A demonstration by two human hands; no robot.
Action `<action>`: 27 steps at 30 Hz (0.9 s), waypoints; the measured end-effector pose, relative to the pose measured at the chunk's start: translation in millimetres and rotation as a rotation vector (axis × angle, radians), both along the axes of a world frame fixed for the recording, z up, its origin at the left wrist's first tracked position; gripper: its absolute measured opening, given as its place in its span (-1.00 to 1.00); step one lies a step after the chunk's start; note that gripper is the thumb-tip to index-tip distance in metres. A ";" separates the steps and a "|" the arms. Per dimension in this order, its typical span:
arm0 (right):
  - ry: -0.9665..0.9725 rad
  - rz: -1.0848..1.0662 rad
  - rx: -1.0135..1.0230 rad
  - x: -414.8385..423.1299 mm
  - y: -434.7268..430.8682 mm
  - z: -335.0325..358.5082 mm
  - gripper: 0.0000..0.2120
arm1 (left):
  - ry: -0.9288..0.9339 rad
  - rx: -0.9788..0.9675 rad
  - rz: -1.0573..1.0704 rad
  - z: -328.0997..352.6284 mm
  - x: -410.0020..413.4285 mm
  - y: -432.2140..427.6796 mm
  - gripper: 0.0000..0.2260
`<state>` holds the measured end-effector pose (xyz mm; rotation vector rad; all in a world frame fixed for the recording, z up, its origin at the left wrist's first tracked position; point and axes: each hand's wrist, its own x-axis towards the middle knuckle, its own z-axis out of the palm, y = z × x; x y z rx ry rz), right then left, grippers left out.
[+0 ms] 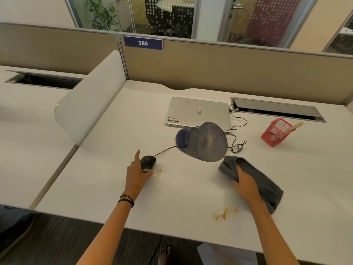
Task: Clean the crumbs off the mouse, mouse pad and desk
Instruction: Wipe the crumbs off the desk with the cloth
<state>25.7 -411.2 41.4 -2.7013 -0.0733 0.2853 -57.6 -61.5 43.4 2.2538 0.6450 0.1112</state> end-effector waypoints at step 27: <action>-0.007 1.037 -0.053 -18.7 210.2 -11.1 -0.48 | -0.087 -0.160 0.027 20.3 20.3 24.5 -0.22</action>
